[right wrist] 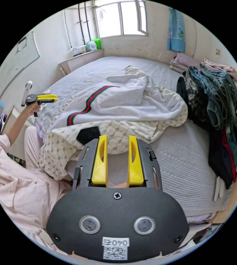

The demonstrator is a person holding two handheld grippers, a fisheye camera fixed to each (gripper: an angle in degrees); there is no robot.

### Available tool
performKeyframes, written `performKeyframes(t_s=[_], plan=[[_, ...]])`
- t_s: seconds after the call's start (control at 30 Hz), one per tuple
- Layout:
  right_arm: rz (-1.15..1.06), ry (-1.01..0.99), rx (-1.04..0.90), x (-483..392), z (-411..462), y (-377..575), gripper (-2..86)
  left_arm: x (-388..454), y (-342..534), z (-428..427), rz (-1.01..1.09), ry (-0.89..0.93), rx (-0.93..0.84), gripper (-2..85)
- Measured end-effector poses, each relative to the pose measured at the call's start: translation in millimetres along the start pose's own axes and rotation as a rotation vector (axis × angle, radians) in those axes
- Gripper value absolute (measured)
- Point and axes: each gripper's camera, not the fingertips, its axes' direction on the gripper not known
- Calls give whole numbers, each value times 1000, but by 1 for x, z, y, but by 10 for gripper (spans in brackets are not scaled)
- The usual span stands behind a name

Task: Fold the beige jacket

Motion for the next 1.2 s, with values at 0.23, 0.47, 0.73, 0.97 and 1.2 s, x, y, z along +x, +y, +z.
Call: performKeyframes(t_s=[0.23, 0.47, 0.73, 0.97, 1.2], plan=[[15, 43, -46, -11, -1, 43, 135, -6, 96, 21, -279, 300, -163, 93], [144, -7, 79, 34, -14, 23, 137, 14, 90, 20, -241, 259, -169, 44], [192, 81, -262, 69, 92, -26, 36, 61, 89, 7, -103, 61, -112, -8], [147, 88, -70, 98, -37, 42, -9, -20, 45, -111, -178, 180, 199, -8], [338, -234, -46, 154, -71, 180, -1, -7, 20, -41, -73, 213, -45, -8]])
